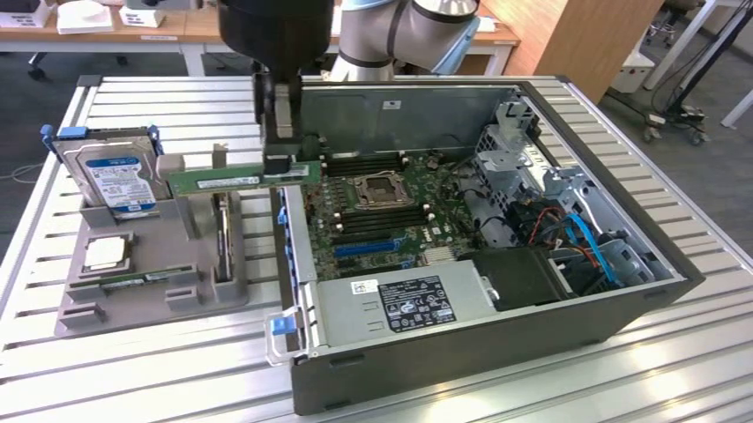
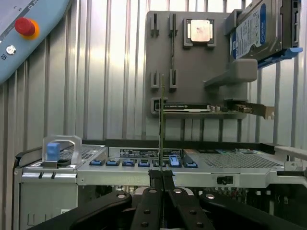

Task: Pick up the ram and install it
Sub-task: 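Pick up the ram and move it above insertion slot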

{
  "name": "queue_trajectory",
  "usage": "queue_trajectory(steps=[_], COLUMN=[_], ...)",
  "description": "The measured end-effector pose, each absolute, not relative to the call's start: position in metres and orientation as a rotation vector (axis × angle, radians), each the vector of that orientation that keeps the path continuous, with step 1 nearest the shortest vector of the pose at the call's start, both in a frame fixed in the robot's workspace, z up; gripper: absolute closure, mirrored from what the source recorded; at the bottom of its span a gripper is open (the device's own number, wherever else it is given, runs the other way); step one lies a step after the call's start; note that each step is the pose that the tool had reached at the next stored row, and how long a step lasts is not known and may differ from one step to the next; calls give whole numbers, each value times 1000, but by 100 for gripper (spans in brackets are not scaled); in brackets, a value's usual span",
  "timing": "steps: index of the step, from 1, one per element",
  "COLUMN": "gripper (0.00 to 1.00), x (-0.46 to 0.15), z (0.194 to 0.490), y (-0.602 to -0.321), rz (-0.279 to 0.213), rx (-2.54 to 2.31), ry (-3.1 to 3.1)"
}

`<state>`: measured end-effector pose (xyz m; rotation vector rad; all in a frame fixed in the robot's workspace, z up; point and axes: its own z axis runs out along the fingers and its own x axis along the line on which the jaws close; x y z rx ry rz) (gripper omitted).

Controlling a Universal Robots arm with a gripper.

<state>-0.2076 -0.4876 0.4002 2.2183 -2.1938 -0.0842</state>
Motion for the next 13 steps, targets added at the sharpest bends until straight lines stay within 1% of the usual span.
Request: queue_trajectory(steps=[13], gripper=[89], x=[-165], z=[400], y=[-488], rz=[-85], rx=[2219], ry=[-2194])
